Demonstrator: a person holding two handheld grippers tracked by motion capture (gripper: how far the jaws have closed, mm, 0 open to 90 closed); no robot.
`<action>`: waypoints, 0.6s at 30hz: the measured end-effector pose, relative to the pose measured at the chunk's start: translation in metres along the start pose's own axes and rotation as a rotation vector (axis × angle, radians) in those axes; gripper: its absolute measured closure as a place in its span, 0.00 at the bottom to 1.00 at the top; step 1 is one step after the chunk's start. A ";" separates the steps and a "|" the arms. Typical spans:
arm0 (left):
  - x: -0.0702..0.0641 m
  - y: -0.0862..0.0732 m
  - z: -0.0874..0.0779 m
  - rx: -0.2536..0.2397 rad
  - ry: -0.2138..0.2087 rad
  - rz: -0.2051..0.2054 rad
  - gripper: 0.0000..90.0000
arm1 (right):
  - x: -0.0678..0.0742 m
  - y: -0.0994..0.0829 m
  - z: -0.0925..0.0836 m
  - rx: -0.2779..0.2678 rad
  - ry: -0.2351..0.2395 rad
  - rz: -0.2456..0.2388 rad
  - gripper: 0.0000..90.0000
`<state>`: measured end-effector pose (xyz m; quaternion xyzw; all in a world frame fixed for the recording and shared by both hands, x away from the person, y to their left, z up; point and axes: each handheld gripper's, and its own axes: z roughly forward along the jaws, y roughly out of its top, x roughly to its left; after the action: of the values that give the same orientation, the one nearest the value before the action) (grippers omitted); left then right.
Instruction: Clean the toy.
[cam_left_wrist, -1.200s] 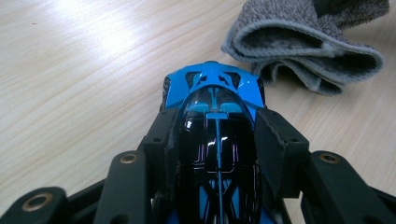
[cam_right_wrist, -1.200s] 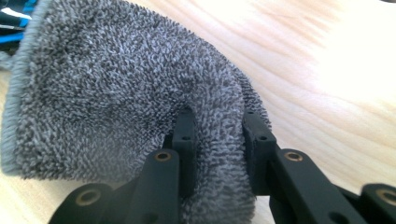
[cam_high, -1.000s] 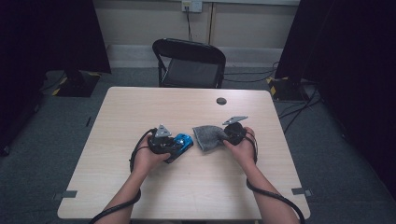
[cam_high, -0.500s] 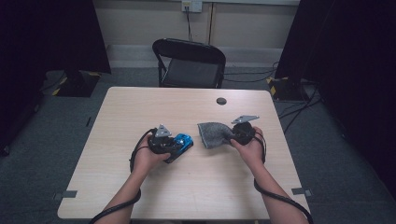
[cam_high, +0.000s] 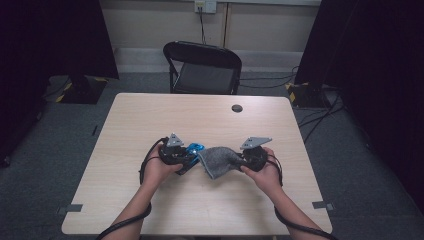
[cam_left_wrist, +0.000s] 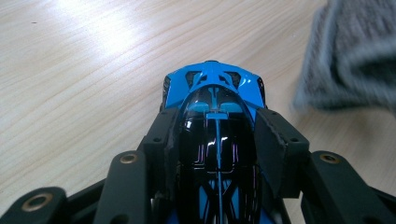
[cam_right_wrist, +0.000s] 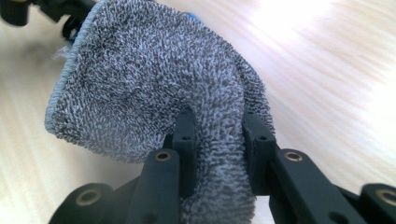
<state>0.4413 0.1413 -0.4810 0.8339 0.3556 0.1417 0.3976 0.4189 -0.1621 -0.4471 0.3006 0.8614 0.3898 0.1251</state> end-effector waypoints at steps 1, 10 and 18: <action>0.000 0.000 0.000 0.000 0.000 0.000 0.57 | 0.000 0.000 0.000 0.000 0.000 0.000 0.79; 0.000 0.000 0.000 0.001 0.000 0.001 0.58 | 0.031 -0.001 0.013 0.027 0.076 -0.080 0.79; 0.000 0.000 0.000 -0.002 0.000 -0.001 0.58 | 0.059 0.007 0.031 0.041 0.151 -0.148 0.79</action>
<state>0.4411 0.1418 -0.4812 0.8332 0.3560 0.1417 0.3987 0.3891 -0.1032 -0.4616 0.2087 0.8960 0.3832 0.0821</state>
